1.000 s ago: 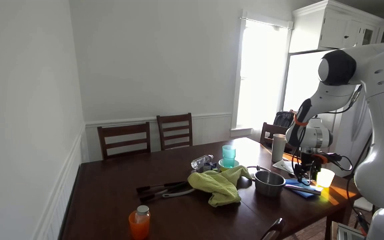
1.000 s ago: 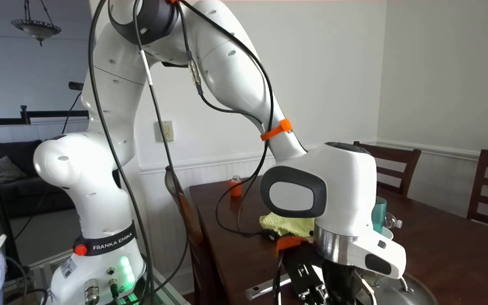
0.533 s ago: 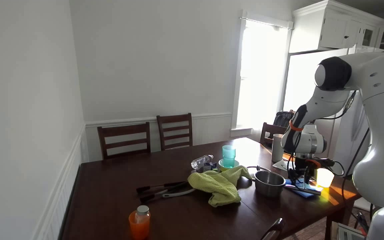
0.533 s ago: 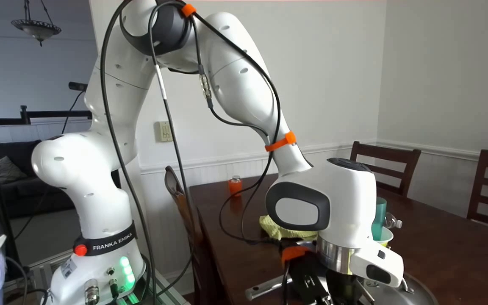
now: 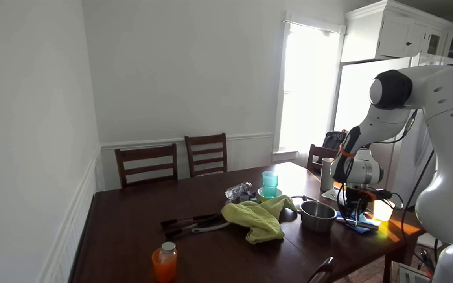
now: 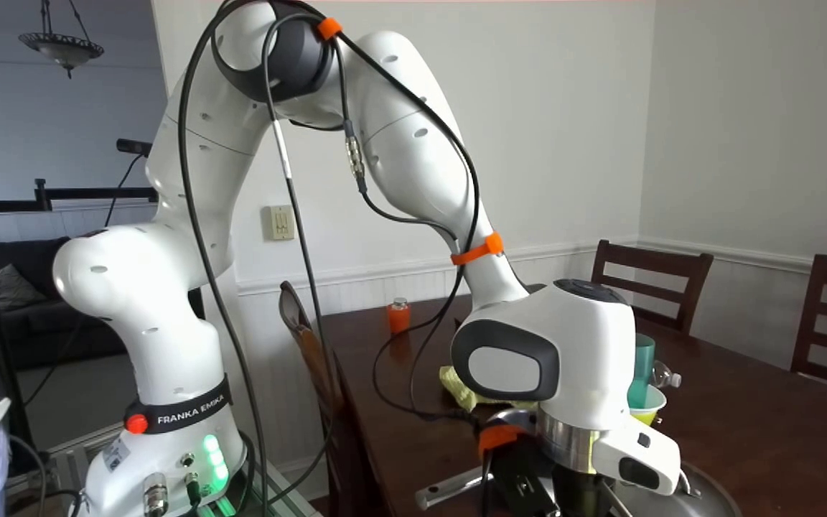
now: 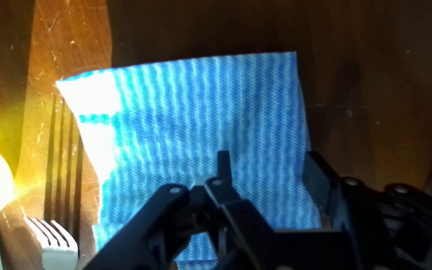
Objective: Pick up the blue cloth and put it on the silver pot lid, pick up the silver pot lid with the blue cloth and put it on the silver pot, pick up the blue cloth and put it back on the table
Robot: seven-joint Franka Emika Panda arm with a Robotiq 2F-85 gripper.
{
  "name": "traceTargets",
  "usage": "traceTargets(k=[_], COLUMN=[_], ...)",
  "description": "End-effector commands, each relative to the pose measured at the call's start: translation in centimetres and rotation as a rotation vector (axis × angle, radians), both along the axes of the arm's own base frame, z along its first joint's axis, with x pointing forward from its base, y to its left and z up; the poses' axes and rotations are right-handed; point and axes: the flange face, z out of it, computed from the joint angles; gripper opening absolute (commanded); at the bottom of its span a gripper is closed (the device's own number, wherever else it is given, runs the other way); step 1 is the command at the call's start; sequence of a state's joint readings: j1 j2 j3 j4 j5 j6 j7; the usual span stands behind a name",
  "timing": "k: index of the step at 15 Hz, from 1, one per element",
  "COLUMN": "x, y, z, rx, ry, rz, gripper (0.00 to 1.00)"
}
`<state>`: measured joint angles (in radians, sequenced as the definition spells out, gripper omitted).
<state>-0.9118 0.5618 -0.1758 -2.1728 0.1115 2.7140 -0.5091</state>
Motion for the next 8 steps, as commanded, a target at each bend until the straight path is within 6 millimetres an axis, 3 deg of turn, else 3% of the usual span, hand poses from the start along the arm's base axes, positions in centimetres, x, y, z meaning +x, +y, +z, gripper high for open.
traceTargets(k=[1,4,8], x=[0.0,0.0,0.3], y=[-0.8,-0.8,-1.3], z=[-0.4,-0.7,1.8], rx=[-0.008,-0.004,-0.021], ry=[-0.013,-0.011,-0.035], rz=[-0.012,-0.017,-0.032], gripper=[0.22,0.02,0.00])
